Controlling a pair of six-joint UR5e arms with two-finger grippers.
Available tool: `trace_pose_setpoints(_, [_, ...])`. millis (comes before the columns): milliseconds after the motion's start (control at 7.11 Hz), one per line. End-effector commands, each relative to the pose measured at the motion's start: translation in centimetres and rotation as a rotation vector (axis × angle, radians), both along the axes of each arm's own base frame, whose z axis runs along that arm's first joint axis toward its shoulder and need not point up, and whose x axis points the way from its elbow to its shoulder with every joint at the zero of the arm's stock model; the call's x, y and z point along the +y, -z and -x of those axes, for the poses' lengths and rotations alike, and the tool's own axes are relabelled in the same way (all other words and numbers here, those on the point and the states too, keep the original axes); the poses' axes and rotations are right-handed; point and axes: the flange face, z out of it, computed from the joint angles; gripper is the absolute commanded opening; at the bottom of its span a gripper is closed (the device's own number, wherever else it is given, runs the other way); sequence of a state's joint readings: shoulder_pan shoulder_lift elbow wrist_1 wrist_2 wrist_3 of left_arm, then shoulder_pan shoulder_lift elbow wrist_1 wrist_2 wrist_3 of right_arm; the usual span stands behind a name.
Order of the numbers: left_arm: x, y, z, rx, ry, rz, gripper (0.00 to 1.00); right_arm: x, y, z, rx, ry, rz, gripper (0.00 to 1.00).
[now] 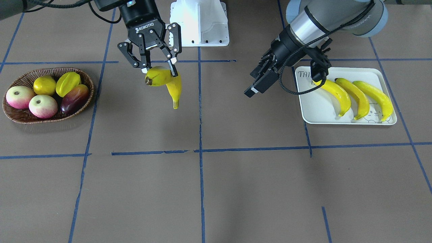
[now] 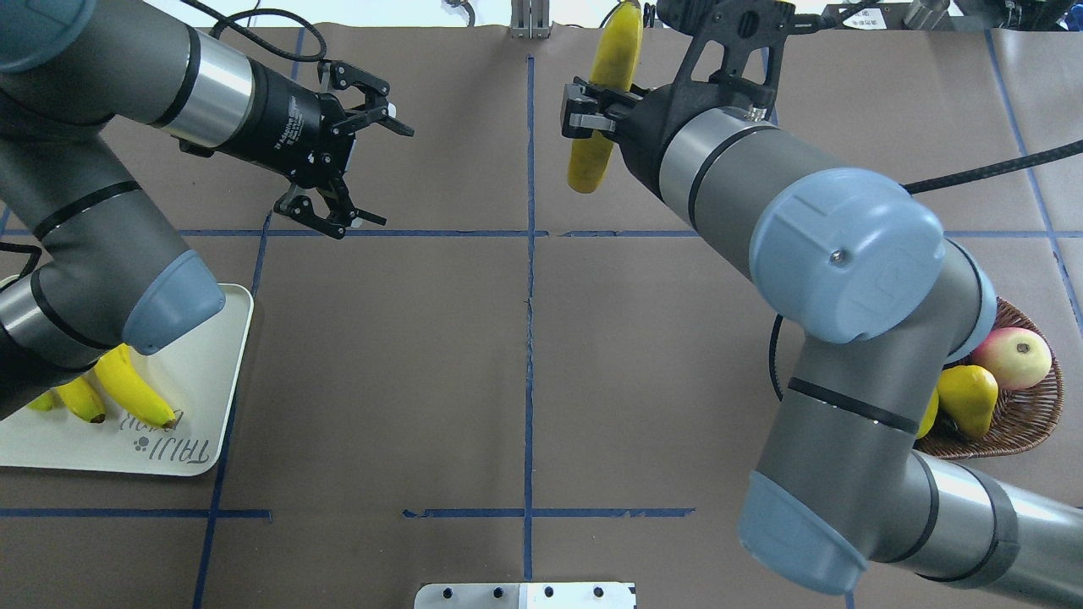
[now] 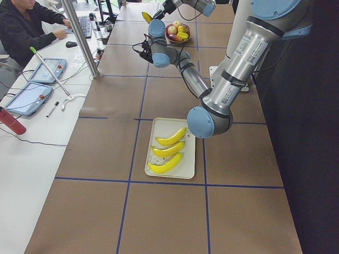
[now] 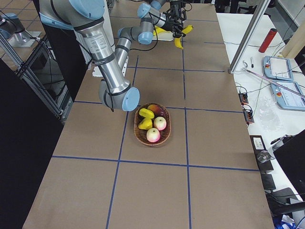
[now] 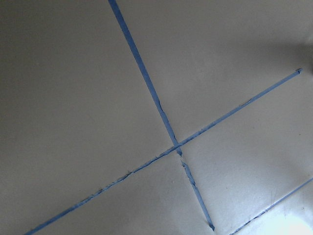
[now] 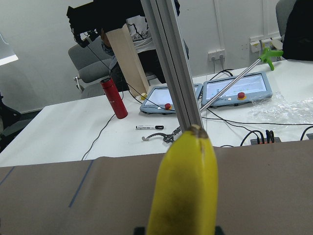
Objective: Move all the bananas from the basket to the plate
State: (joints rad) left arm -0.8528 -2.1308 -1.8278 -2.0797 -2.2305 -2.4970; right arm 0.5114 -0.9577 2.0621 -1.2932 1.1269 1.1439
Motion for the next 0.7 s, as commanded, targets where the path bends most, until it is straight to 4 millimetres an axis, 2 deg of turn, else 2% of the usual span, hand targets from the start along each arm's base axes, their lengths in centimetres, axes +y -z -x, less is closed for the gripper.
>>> trace_pose_setpoints(0, [1.3,1.3,-1.8,0.040,-0.028,0.002,1.00,0.6,1.7,1.3,-0.012,-0.045,-0.023,0.00])
trace_pose_setpoints(141, [1.7,2.1,-2.6,0.053,-0.039,-0.004,1.00,0.7,1.7,1.6,-0.010,-0.050,-0.024,0.00])
trace_pose_setpoints(281, [1.2,3.8,-3.7,0.066,-0.031,-0.003,1.00,1.1,1.8,1.9,-0.009,-0.049,-0.025,0.00])
trace_pose_setpoints(422, [1.5,4.4,-5.1,0.101,-0.015,-0.047,1.00,1.6,2.0,2.4,-0.012,-0.051,-0.030,0.00])
trace_pose_setpoints(563, [1.1,3.7,-5.4,0.130,-0.009,-0.077,1.00,1.8,2.1,2.6,-0.011,-0.049,-0.031,0.00])
